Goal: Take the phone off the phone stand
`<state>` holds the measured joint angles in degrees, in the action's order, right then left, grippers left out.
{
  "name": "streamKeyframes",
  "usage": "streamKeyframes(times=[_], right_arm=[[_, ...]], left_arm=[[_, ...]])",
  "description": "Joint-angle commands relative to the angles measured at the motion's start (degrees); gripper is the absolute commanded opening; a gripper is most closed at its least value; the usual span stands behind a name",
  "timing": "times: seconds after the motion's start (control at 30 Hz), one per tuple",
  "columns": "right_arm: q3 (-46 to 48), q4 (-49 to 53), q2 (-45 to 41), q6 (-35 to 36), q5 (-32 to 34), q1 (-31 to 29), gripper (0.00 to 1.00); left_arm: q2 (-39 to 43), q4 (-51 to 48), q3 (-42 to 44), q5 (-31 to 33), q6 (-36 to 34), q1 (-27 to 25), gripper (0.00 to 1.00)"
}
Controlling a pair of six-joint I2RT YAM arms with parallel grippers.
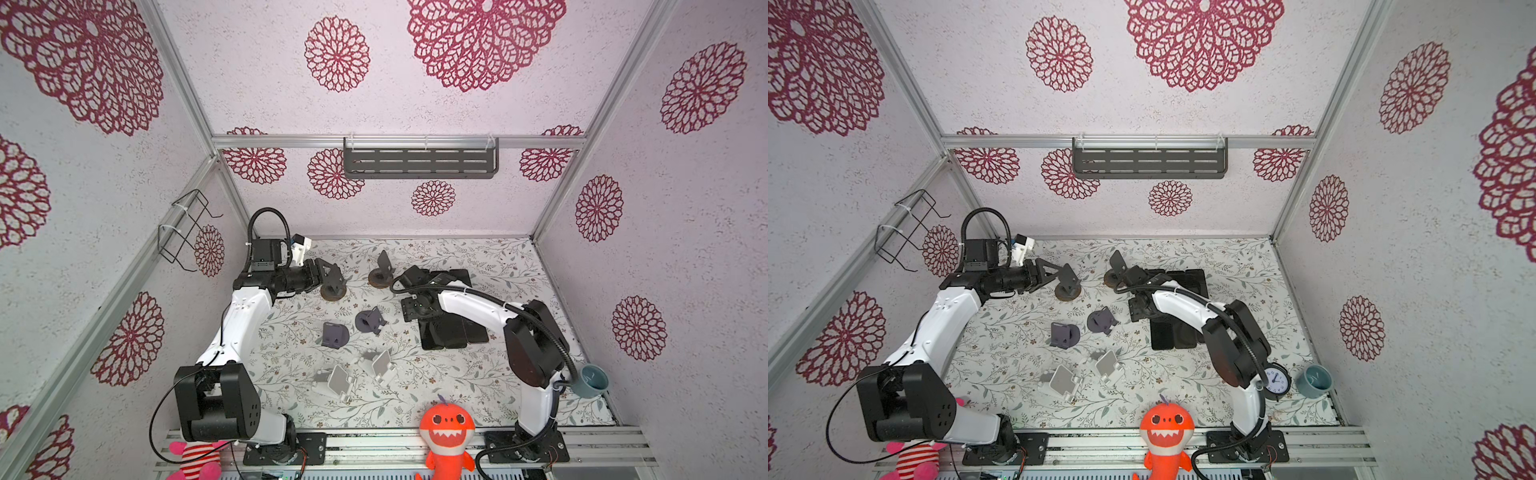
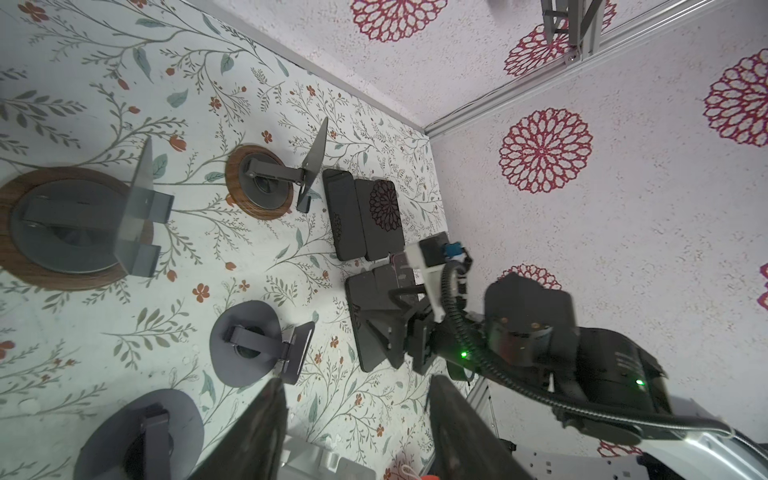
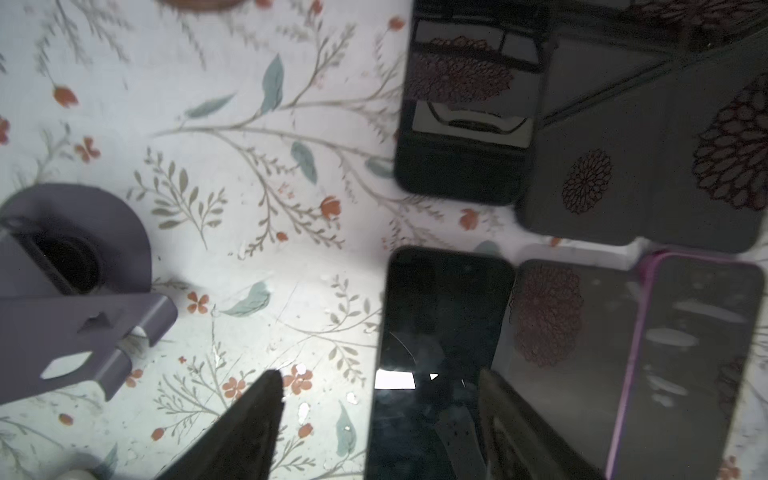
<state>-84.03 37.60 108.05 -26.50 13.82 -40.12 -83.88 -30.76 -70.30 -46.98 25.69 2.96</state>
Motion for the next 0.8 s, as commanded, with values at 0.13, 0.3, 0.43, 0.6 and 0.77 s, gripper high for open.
streamKeyframes(times=[0.13, 0.3, 0.43, 0.6, 0.77], right_arm=[[11.0, -8.3, -15.3, 6.3, 9.3, 8.6, 0.99], [27.0, -23.6, -25.2, 11.6, 21.4, 13.6, 0.99], [33.7, -30.0, -27.7, 11.4, 23.4, 20.0, 0.99], [43.2, -43.5, -29.9, 12.9, 24.0, 24.4, 0.99], [49.7, -56.8, -28.7, 18.3, 27.8, 25.0, 0.99]], left_arm=[[6.9, 0.5, 1.5, 13.3, -3.1, 0.4, 0.65], [14.4, 3.1, 5.8, 32.5, -2.6, 0.3, 0.74], [22.2, 10.5, 18.0, 50.4, -0.6, 0.0, 0.79], [29.7, 24.9, 33.9, 66.1, -3.7, 0.0, 0.83], [29.0, 38.6, 43.2, 75.4, -10.9, 0.2, 0.97]])
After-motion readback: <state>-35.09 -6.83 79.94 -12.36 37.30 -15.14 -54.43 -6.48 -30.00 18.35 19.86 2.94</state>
